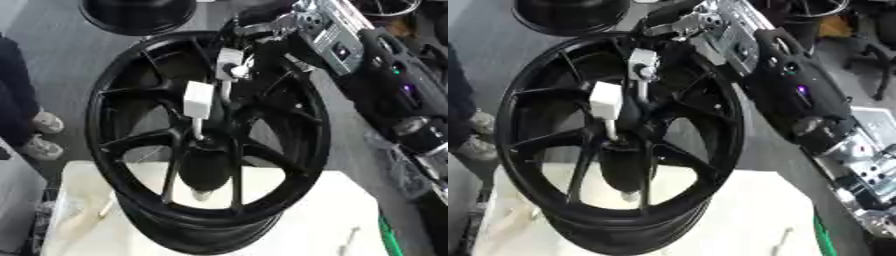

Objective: Pull the pin out of the wheel hub.

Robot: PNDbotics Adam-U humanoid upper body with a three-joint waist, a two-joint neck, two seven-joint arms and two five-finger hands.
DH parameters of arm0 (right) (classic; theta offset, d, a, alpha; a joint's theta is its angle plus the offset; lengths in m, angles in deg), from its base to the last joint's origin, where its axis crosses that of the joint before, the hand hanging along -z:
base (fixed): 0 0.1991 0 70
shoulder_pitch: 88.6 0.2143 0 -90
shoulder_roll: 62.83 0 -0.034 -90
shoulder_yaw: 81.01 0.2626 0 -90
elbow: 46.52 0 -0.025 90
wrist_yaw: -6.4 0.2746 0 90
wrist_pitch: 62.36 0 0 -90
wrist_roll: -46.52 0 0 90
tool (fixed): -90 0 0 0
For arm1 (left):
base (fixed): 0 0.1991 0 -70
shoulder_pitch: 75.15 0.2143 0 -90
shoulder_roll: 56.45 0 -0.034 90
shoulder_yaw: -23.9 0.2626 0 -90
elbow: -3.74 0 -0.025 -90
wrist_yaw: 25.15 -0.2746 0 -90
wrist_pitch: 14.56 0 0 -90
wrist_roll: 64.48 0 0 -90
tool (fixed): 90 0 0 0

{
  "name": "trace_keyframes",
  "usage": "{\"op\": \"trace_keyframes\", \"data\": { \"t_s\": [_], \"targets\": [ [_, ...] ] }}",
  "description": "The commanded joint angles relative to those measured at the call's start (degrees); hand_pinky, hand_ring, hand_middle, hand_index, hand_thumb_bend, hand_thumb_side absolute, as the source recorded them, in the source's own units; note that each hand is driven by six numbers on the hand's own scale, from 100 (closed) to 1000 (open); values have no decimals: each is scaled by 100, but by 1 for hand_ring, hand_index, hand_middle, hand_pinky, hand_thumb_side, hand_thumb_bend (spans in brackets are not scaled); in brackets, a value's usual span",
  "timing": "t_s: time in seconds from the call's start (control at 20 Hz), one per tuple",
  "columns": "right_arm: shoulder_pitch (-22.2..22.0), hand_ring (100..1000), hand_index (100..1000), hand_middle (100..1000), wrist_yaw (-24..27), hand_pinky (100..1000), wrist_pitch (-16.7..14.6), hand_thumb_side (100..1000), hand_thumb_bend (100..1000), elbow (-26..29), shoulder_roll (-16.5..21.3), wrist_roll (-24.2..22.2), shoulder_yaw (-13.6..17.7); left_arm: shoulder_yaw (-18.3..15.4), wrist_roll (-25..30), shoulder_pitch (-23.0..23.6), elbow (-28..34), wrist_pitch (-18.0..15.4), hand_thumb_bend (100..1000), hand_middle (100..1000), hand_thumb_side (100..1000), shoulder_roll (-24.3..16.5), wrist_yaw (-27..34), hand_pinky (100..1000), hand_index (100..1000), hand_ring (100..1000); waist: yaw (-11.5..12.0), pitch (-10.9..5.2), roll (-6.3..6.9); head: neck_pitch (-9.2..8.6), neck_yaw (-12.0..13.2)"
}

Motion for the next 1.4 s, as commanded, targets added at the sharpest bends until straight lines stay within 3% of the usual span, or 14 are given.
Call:
{"op": "trace_keyframes", "data": {
  "t_s": [0.05,0.25,0.65,0.95,1.4],
  "targets": [
    [85,710,932,775,-78,756,-385,672,100,-16,70,-388,90,-10,13,-65,89,-9,664,508,804,-70,5,551,643,494,4,-80,46,-10,-15],
    [68,657,920,748,-125,742,-354,632,100,-18,67,-388,113,-11,16,-69,87,-12,665,508,804,-70,0,551,644,494,5,-76,50,-10,-14],
    [48,478,855,615,22,684,-235,324,100,151,44,-388,208,-11,23,-76,86,-18,667,507,803,-68,0,550,644,492,12,-77,61,-10,-28],
    [51,408,796,520,278,667,-92,297,100,381,148,-353,280,-16,19,-72,86,-16,668,507,803,-71,-1,550,644,491,12,-83,53,-10,-21],
    [217,383,765,476,977,663,134,262,100,796,565,-352,458,-27,10,-60,83,-7,669,507,802,-87,-4,550,644,490,-22,-115,33,-10,10]
  ]
}}
